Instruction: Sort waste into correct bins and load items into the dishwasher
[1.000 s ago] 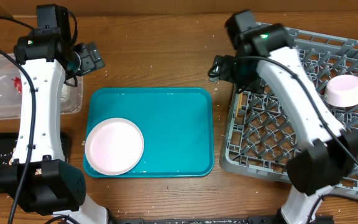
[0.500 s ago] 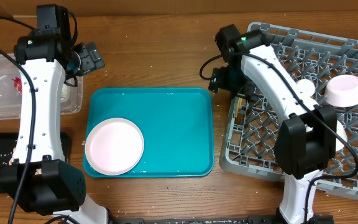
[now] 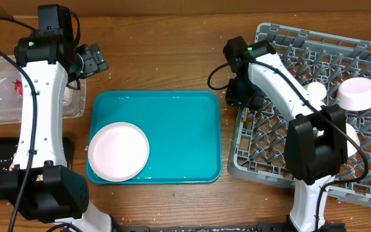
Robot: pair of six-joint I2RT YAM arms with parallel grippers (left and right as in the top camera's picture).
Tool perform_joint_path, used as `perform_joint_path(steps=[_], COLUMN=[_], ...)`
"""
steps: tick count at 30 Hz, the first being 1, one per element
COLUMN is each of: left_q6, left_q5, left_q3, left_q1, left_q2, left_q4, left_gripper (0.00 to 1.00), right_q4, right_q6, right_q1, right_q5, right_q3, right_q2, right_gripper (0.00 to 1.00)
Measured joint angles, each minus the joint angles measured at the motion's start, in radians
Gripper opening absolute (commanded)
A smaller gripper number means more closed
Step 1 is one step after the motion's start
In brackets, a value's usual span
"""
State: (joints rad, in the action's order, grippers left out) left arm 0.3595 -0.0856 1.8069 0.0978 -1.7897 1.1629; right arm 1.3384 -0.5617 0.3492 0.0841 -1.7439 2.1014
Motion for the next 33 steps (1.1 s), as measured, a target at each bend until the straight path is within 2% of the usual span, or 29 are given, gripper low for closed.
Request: perform_joint_path(steps=[5,9,11,22,33], left_q6=[0.000,0.000,0.000,0.000,0.000], left_q5=[0.000,0.000,0.000,0.000,0.000], left_q3=[0.000,0.000,0.000,0.000,0.000], left_q1=[0.000,0.000,0.000,0.000,0.000], left_q2=[0.000,0.000,0.000,0.000,0.000], left_q4=[0.000,0.000,0.000,0.000,0.000], left_gripper=[1.00,1.00,1.00,1.00,1.00], right_q4=[0.000,0.007,0.015,0.051,0.058], right_q6=[0.052,0.129,0.145,0.162,0.305], right_q1=[-0.002,-0.002,-0.003,-0.008,-0.013], right_q5=[0.001,0.002,0.010,-0.003,0.008], right_q3=[0.000,0.000,0.002,0.003,0.005], right_q2=[0.000,0.000,0.000,0.000,0.000], right_gripper=[0.30,0.10,0.06,0.05,0.05])
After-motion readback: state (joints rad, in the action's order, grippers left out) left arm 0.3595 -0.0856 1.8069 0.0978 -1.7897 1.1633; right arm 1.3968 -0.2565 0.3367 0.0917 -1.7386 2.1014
